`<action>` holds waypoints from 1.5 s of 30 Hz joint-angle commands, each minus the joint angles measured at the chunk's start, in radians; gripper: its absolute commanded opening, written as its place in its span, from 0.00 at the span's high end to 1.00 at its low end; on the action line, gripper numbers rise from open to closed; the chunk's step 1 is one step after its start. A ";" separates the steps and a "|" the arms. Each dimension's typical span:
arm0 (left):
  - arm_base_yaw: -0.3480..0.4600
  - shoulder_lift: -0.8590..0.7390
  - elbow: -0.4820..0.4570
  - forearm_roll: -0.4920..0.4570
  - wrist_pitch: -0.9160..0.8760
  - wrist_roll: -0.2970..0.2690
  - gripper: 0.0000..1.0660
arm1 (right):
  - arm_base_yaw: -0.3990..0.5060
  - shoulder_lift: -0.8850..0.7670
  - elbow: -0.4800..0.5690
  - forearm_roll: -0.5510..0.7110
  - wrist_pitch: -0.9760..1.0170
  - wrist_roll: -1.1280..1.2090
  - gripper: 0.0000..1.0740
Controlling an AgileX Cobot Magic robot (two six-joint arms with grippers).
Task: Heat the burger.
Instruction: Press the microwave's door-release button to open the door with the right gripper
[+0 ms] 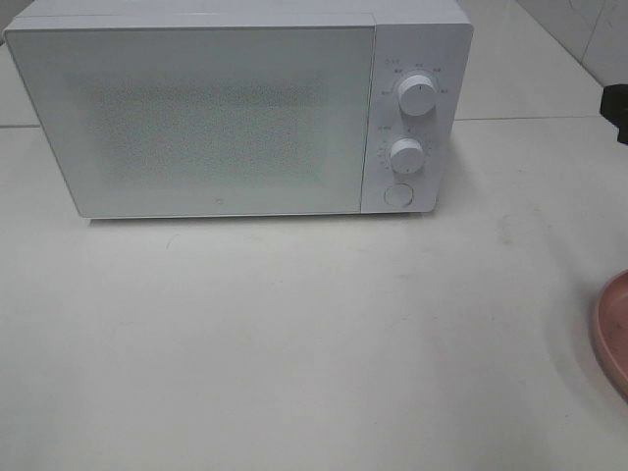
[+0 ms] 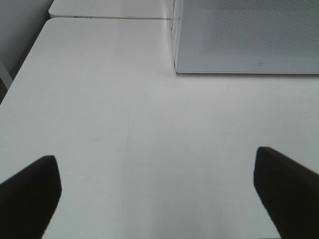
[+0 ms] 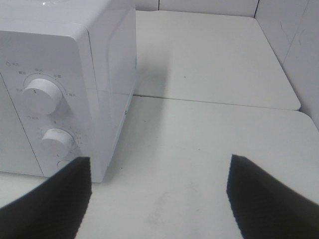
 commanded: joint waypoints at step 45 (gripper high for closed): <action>0.003 -0.018 0.001 0.004 0.002 0.000 0.08 | 0.700 0.489 0.315 0.936 -1.154 -0.540 0.30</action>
